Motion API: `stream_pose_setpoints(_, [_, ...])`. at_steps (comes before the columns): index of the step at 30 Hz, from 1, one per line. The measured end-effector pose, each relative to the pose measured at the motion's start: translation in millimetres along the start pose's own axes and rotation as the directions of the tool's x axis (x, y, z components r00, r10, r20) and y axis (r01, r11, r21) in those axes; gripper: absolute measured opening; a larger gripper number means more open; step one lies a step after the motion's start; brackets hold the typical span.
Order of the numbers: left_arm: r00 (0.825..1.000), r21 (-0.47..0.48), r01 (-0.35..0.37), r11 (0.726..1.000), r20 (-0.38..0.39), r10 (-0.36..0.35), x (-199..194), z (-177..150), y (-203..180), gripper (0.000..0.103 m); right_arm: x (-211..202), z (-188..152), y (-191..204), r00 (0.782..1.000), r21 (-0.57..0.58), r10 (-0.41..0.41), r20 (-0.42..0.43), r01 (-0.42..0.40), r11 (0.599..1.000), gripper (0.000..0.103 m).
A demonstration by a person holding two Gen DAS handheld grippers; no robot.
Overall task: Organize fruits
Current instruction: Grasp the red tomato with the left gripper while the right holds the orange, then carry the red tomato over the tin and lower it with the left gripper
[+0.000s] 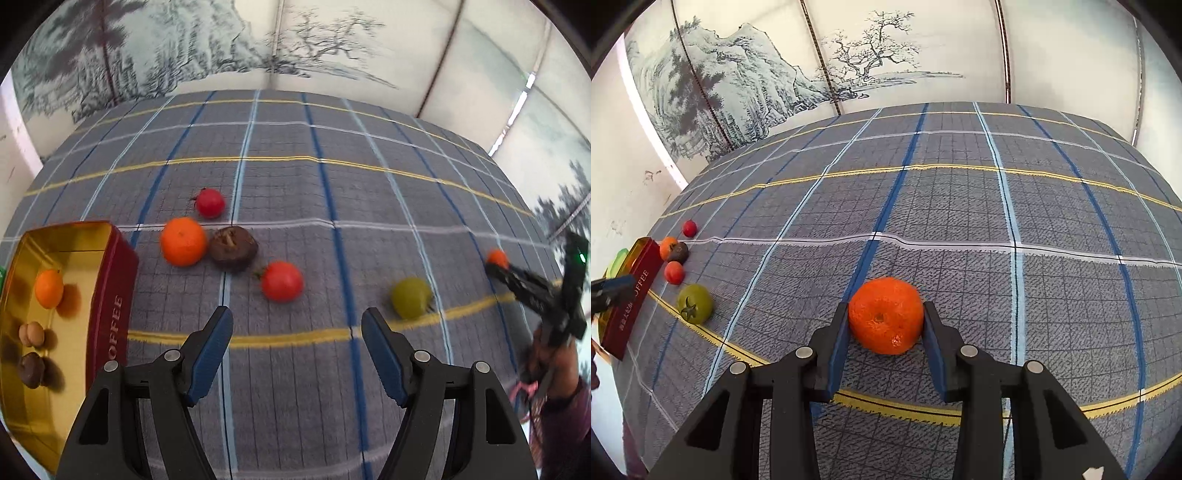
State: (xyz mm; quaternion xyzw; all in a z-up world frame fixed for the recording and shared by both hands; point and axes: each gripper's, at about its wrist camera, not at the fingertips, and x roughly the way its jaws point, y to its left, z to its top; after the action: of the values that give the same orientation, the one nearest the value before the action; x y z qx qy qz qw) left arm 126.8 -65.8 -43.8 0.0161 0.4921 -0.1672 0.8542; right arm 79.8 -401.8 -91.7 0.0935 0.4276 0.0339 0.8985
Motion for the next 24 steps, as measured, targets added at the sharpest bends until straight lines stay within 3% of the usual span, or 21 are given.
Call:
stream_pose_setpoints(6, [0.999,-0.015,-0.04,0.999,-0.031,0.039,29,13,-4,0.07,0,1,-3,1.0,0.014,0.022,0.002,-0.022,1.0,0.036])
stream_pose_setpoints(10, [0.996,-0.022,-0.083,0.996,-0.045,0.082,45,16,-4,0.063,0,2,-4,1.0,0.019,0.03,0.002,-0.03,0.999,0.036])
stream_pose_setpoints(14, [0.996,-0.066,-0.075,0.995,-0.06,0.071,57,19,2,0.057,0,1,-5,0.999,0.024,0.041,0.002,-0.041,0.999,0.037])
stream_pose_setpoints(17, [0.996,-0.071,-0.067,0.995,-0.056,0.063,61,19,2,0.044,0,1,-6,0.999,0.032,0.05,0.003,-0.05,0.998,0.037])
stream_pose_setpoints(18, [0.996,-0.062,-0.073,0.995,-0.054,0.069,61,20,0,0.032,0,2,-7,0.999,0.035,0.053,0.004,-0.053,0.998,0.037])
stream_pose_setpoints(24, [0.999,-0.097,-0.041,0.994,-0.027,0.038,42,6,1,0.032,1,3,-6,0.999,0.033,0.048,0.003,-0.048,0.998,0.037])
